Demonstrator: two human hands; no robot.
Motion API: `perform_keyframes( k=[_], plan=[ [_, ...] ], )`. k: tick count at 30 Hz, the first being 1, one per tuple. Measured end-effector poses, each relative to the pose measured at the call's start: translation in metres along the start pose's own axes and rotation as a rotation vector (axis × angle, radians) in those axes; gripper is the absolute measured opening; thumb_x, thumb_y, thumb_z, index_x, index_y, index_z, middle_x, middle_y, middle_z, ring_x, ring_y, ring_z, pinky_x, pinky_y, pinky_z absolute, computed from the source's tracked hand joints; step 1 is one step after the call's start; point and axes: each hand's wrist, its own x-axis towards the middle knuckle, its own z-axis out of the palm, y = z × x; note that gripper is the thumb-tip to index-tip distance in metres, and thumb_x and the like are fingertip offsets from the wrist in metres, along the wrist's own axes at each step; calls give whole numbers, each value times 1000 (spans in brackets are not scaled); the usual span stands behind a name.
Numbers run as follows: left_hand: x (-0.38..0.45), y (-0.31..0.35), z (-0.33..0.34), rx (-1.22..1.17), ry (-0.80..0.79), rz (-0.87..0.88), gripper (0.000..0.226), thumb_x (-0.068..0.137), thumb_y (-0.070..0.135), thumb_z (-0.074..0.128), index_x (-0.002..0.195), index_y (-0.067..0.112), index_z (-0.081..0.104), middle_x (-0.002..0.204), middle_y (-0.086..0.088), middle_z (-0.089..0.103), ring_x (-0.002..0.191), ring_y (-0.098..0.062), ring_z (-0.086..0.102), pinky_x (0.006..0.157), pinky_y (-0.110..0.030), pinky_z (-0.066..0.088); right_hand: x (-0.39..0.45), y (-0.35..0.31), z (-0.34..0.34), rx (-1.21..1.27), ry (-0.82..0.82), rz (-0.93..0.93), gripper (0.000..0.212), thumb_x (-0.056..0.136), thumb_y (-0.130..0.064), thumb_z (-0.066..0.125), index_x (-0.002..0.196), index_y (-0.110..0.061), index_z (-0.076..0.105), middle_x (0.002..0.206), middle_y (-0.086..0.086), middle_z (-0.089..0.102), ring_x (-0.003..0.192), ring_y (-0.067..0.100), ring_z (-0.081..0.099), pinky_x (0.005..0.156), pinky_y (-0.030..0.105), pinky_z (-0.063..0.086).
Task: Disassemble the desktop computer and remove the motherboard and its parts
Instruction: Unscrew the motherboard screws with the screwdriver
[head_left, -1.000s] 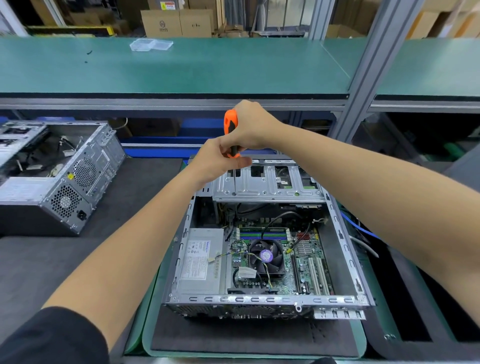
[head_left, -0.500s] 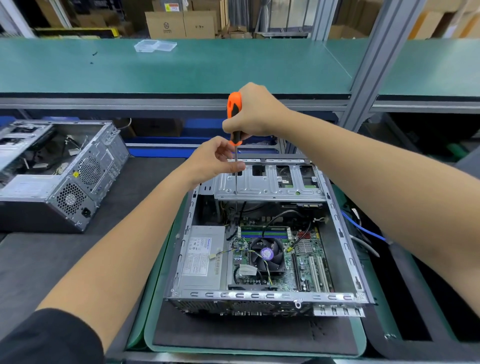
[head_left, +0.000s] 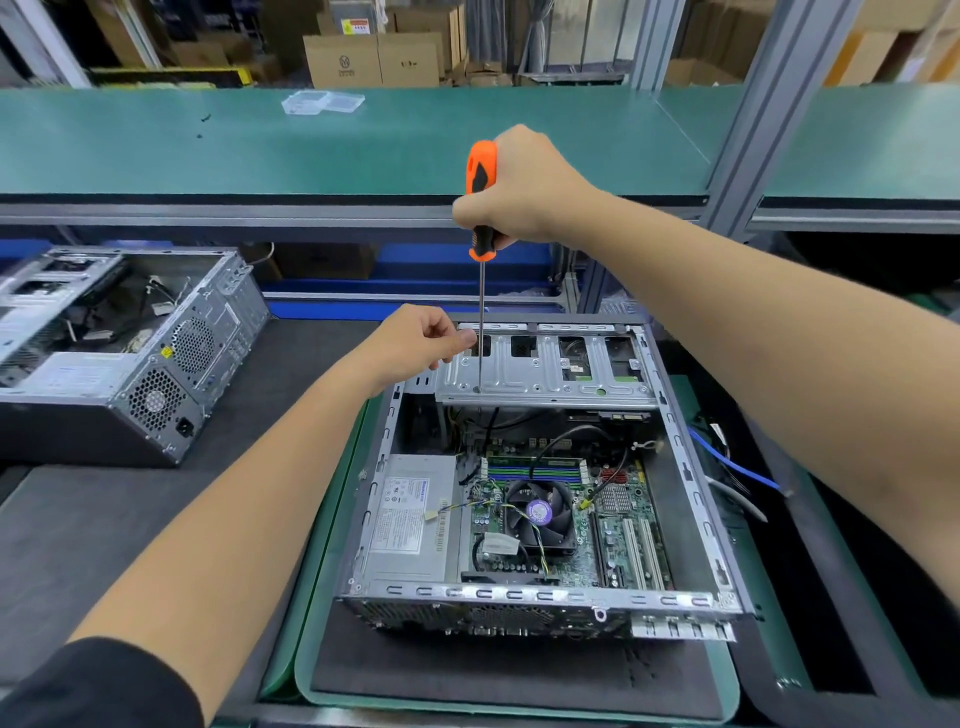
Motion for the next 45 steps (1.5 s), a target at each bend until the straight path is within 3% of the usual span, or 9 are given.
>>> perform_keyframes(
  k=[6, 9, 13, 15, 17, 20, 24, 39, 45],
  plan=[
    [0, -4, 3, -3, 37, -14, 21, 90, 35, 65, 83, 15, 62, 72, 6, 67, 54, 2, 55, 57, -20, 48, 5, -4, -11, -10, 122, -43, 41, 69, -17, 64, 51, -17, 28, 49, 1, 25, 35, 11, 24, 35, 15, 19],
    [2, -3, 2, -35, 61, -8, 15, 89, 34, 66, 98, 23, 60, 83, 7, 66, 60, 0, 59, 58, -19, 48, 6, -3, -17, 25, 145, -47, 41, 73, -16, 64, 54, -18, 28, 52, 0, 26, 36, 8, 26, 38, 15, 24],
    [7, 11, 7, 27, 7, 102, 27, 96, 33, 56, 122, 27, 58, 96, 4, 65, 73, -9, 62, 67, -22, 53, 9, -14, -30, 58, 205, -84, 37, 80, -18, 62, 58, -18, 32, 55, 2, 31, 54, 19, 42, 50, 31, 38],
    [10, 24, 10, 58, 31, 181, 18, 98, 28, 55, 108, 19, 67, 91, -4, 69, 72, -12, 63, 72, -28, 56, 8, -21, -39, 42, 251, -133, 36, 86, -22, 59, 62, -19, 32, 60, 9, 38, 57, 22, 52, 53, 33, 45],
    [11, 37, 13, 52, 60, 249, 19, 97, 22, 56, 94, 11, 71, 83, -7, 69, 67, -7, 62, 70, -26, 57, 6, -27, -47, -4, 276, -170, 37, 94, -28, 54, 65, -21, 32, 71, 13, 46, 55, 17, 52, 55, 23, 47],
    [11, 52, 17, 13, 27, 319, 16, 95, 15, 59, 87, 10, 72, 72, 1, 67, 61, 0, 60, 63, -16, 53, 2, -31, -58, -57, 256, -148, 37, 99, -34, 47, 66, -23, 35, 68, 3, 49, 46, 2, 44, 53, 13, 41],
    [7, 60, 25, 23, -49, 349, 14, 94, 14, 60, 86, 13, 72, 72, -2, 68, 62, -6, 62, 63, -21, 56, -10, -23, -68, -25, 226, -109, 36, 99, -28, 46, 65, -20, 39, 59, 0, 48, 30, 0, 41, 41, 9, 37],
    [3, 44, 53, 118, -209, 256, 13, 90, 10, 65, 79, 4, 68, 70, -1, 70, 57, -8, 64, 56, -19, 52, -34, 10, -51, 146, 164, -163, 26, 85, -14, 57, 63, -12, 42, 50, 6, 53, 36, 8, 58, 37, 17, 40],
    [-4, 15, 41, 287, -266, 123, 17, 93, 26, 62, 78, 20, 65, 68, 8, 70, 62, -7, 66, 63, -23, 56, -30, 4, -20, 175, 63, -178, 29, 81, -15, 61, 62, -17, 40, 55, 13, 53, 43, 23, 63, 39, 25, 46]
  ],
)
